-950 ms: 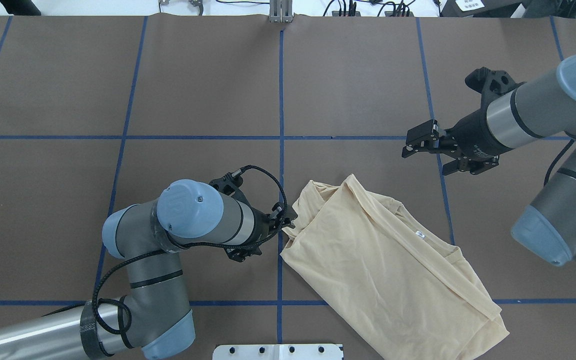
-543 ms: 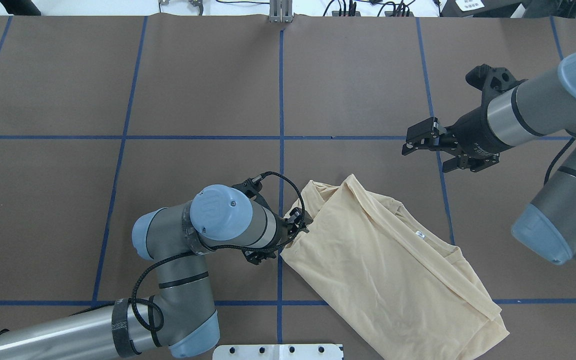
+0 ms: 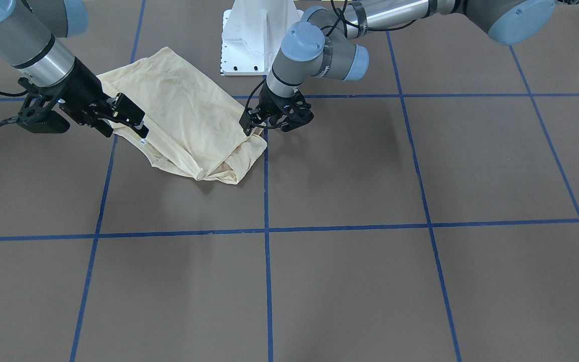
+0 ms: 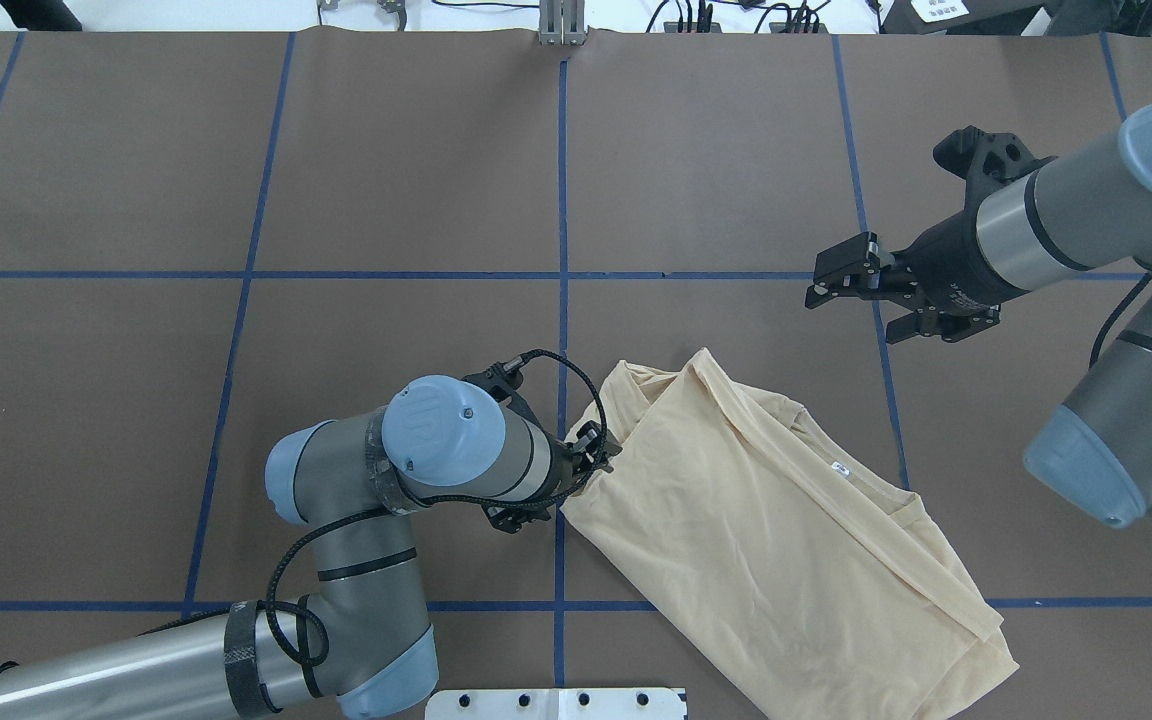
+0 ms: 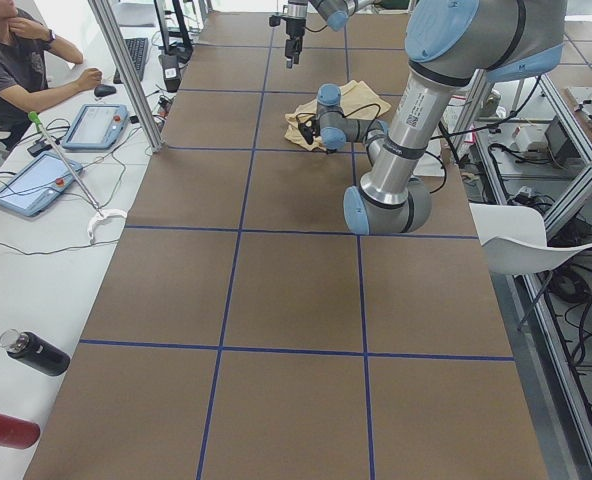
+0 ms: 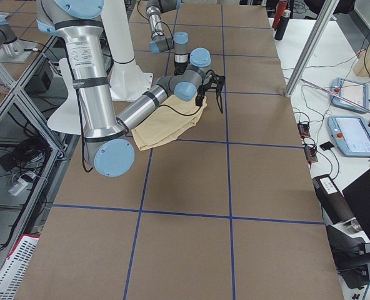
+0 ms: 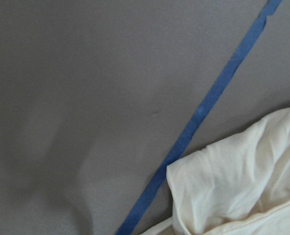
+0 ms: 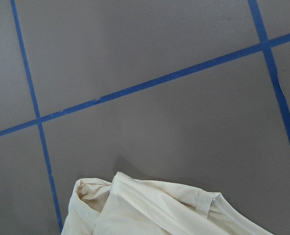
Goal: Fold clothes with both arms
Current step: 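Grasp the shirt's near corner with the left gripper while the right gripper withdraws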
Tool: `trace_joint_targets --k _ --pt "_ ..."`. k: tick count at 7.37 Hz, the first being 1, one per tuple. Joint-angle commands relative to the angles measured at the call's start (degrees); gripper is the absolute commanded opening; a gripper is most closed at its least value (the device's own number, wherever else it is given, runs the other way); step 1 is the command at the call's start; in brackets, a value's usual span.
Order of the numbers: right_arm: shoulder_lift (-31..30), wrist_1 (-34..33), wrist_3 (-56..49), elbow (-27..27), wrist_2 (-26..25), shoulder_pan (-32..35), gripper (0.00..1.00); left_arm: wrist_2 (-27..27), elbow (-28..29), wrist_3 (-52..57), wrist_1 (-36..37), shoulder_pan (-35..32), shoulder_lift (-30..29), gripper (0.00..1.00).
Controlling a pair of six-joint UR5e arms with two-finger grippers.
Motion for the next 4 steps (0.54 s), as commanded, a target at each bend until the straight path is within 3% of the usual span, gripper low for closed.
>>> trace_joint_targets --k 1,4 --pt "0.0 -0.1 0.0 0.0 0.0 0.0 1.0 -0.1 0.0 0.4 0.0 1.0 -0.1 0.8" --pt "-0.2 -0.1 0.0 0.1 0.0 0.2 1.0 -0.2 -0.3 0.4 0.1 1.1 -0.8 0.68"
